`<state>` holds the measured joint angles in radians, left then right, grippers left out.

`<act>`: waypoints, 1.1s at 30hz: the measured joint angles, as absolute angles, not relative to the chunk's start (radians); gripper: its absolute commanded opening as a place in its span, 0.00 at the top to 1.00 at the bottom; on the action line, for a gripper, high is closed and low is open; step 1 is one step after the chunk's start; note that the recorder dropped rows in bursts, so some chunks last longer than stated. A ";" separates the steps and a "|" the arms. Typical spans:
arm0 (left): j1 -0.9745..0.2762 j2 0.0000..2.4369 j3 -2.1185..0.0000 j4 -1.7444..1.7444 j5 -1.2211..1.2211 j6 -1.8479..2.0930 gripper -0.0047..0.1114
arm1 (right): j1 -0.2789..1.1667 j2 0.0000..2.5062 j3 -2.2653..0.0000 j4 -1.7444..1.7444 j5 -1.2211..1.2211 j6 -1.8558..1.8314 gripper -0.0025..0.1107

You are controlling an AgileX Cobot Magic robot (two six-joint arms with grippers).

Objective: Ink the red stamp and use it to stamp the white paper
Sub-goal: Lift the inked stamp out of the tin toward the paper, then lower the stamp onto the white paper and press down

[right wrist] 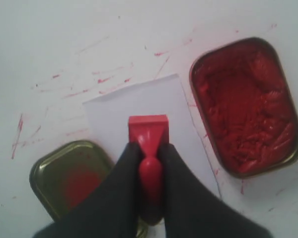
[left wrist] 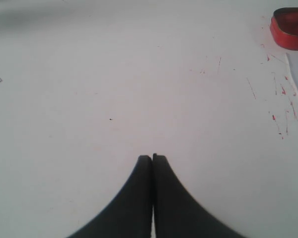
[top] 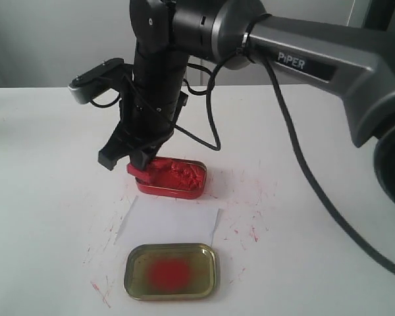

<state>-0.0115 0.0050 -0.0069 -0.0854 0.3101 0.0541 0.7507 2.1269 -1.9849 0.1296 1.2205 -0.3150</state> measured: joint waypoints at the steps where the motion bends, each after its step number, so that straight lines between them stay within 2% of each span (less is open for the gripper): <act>1: -0.011 0.005 -0.007 -0.085 0.310 0.054 0.96 | 0.756 2.116 -1.962 0.125 1.220 -0.315 0.98; 17: -0.011 0.005 -0.007 -0.085 0.310 0.054 0.96 | 0.760 2.018 -1.695 0.083 1.081 -0.406 0.98; 33: -0.011 0.005 -0.007 -0.085 0.310 0.054 0.96 | 0.773 2.050 -1.642 0.000 1.000 -0.412 0.98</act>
<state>-0.0115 0.0050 -0.0069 -0.0854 0.3101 0.0541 0.7733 2.0501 -1.6424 0.0000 0.9996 -0.4125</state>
